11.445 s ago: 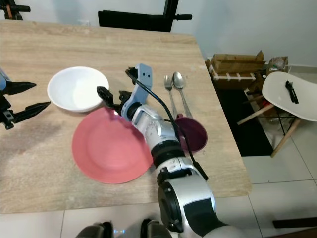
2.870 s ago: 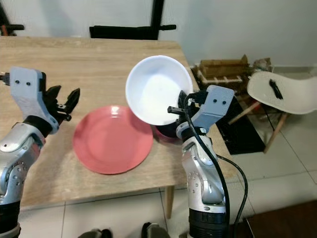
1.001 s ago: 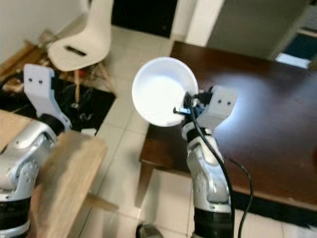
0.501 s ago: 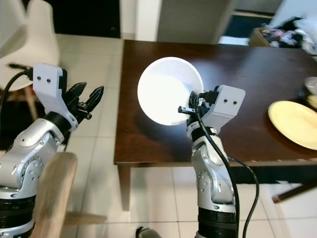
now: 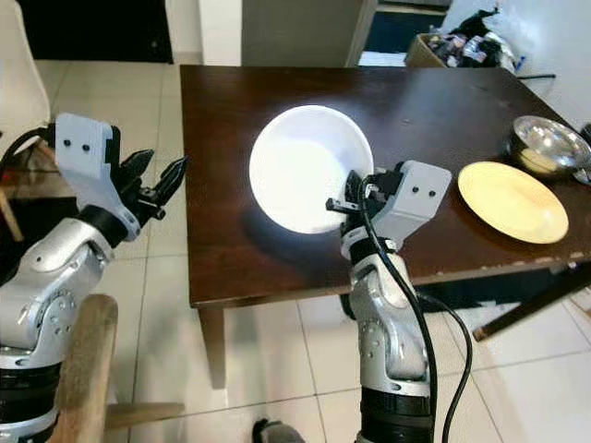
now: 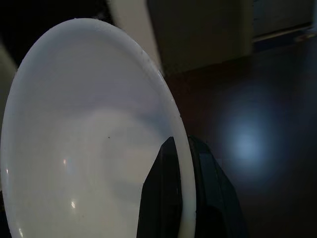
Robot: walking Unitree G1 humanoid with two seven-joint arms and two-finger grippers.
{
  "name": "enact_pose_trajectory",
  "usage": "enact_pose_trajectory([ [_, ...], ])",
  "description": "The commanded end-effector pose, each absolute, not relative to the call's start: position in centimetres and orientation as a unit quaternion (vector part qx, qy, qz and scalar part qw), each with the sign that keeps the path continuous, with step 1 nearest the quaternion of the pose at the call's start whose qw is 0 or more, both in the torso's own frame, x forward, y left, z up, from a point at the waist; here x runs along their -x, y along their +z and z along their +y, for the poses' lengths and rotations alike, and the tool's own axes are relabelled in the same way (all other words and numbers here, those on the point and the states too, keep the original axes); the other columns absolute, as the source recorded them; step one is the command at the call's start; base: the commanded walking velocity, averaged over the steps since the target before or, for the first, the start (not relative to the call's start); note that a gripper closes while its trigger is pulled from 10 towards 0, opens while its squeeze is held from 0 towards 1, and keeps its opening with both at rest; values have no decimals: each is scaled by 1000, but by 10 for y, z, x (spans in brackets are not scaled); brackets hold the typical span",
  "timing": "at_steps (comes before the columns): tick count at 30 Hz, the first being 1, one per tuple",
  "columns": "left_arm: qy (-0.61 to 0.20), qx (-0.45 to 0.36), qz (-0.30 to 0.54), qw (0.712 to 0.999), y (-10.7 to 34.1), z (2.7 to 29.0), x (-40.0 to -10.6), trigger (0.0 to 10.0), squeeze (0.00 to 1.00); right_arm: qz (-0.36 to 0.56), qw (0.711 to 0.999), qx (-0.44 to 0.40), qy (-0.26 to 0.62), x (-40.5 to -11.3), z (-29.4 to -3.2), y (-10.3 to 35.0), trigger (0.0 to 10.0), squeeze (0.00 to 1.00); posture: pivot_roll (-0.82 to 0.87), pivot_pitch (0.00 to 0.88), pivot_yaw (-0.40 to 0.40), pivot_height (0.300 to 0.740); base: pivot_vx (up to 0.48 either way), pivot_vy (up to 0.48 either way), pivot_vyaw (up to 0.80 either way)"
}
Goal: Setting the table
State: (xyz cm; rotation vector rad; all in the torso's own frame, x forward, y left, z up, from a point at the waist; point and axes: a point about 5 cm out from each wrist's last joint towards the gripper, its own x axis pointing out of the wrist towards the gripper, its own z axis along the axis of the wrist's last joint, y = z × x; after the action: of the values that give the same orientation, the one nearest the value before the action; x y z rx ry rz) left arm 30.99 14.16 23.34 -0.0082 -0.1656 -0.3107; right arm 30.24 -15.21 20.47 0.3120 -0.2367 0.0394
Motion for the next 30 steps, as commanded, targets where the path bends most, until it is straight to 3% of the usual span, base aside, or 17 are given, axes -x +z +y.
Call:
enact_pose_trajectory([
  [1,-154,4,-75,985,228,141,-310,10000,0,-123,980,-158,14,-301,-155,206,10000,0,-49,41,14,740,0,-469,0],
  [13,-150,4,-72,986,227,141,-312,10000,0,-123,980,-158,17,-301,-155,205,10000,0,-50,41,14,740,0,-463,0],
  [30,-142,13,-56,988,223,142,-314,10000,0,-118,981,-157,15,-300,-156,203,10000,0,-51,50,15,740,0,0,0],
])
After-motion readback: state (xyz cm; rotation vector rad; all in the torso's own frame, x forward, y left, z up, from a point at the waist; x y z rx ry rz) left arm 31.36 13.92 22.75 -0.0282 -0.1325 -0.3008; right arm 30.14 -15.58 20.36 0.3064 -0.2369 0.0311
